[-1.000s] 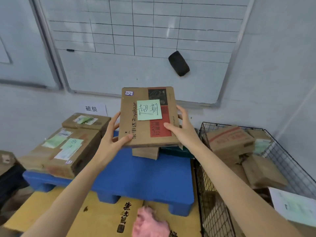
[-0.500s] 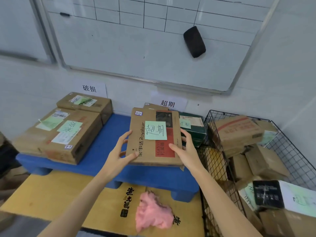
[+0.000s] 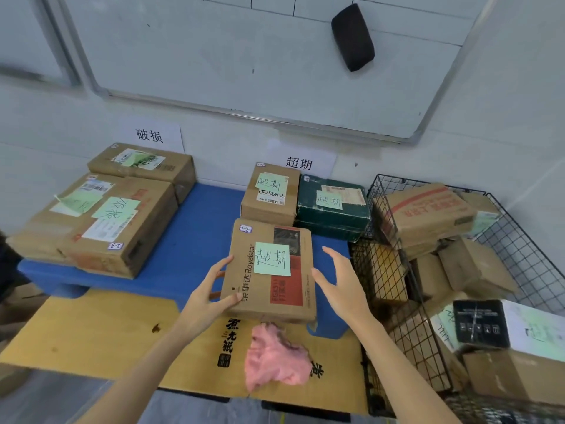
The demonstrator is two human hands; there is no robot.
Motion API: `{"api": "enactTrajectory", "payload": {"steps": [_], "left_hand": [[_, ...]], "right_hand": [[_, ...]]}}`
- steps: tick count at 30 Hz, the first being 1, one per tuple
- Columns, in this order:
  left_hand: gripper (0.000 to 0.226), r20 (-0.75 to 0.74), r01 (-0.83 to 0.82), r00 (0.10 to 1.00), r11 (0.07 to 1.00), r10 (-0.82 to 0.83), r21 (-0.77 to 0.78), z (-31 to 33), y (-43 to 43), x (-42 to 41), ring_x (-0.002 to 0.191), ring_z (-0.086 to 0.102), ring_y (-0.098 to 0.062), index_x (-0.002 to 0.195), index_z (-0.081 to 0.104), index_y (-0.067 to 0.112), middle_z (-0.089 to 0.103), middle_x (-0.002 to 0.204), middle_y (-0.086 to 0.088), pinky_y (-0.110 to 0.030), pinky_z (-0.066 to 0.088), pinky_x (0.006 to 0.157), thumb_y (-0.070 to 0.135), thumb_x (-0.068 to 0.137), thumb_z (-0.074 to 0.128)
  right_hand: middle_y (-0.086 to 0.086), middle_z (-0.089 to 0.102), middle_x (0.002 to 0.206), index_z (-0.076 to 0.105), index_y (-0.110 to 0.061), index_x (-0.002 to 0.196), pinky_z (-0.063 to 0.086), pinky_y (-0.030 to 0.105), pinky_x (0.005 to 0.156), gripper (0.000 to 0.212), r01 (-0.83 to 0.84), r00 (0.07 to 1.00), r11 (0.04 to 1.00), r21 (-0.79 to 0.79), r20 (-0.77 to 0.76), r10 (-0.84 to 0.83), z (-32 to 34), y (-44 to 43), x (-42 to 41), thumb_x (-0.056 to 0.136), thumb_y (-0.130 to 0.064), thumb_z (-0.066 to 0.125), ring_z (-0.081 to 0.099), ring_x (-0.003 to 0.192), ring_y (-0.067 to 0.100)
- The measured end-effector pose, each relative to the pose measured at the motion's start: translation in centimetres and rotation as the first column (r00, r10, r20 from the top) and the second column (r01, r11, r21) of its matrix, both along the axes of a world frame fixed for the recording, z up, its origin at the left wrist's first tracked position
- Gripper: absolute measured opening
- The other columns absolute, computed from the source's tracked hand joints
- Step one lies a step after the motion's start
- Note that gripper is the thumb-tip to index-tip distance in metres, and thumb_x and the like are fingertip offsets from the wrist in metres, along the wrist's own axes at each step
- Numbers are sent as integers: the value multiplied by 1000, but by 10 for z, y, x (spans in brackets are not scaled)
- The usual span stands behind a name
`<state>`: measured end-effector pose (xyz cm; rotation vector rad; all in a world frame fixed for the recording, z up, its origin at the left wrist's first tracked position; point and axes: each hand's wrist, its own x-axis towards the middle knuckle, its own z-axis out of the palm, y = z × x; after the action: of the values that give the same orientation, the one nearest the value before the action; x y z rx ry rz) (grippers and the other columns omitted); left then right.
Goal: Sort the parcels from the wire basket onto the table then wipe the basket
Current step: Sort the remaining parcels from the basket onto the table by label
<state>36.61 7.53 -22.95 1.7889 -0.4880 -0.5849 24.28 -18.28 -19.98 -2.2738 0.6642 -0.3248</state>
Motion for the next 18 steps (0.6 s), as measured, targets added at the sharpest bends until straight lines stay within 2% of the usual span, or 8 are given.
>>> {"api": "enactTrajectory", "payload": {"steps": [4,8,12,18], "left_hand": [[73,-6,8,1000,1000,-8,27,-15,-6,0,110,62,-15,143,27,55,46,126,32,-21,49,77,31,90,70],[72,-28,14,1000,999,-13,52,-22,-11,2,105,63,-12,140,24,58,46,124,32,-23,52,72,31,90,70],[77,-40,58,998,996,-56,62,-29,-14,3,109,60,-1,144,27,50,49,129,27,-26,55,82,28,86,74],[93,-1,96,995,994,-96,51,-41,-18,4,115,59,-8,147,28,47,45,142,14,-32,55,90,33,75,85]], "right_hand": [[-14,30,156,30,-35,151,36,38,109,63,6,996,989,-148,-90,-20,-6,-7,-11,96,-49,55,27,144,8],[-11,28,157,28,-36,152,41,36,104,62,9,990,974,-228,-138,-41,-7,-12,-15,96,-48,54,26,144,10],[-8,27,158,28,-35,151,43,38,104,63,16,988,974,-226,-148,-51,-7,-16,-18,96,-48,55,26,144,13],[-8,26,158,31,-32,151,43,37,102,61,50,987,972,-230,-139,-84,1,-23,-20,96,-47,55,29,143,14]]}}
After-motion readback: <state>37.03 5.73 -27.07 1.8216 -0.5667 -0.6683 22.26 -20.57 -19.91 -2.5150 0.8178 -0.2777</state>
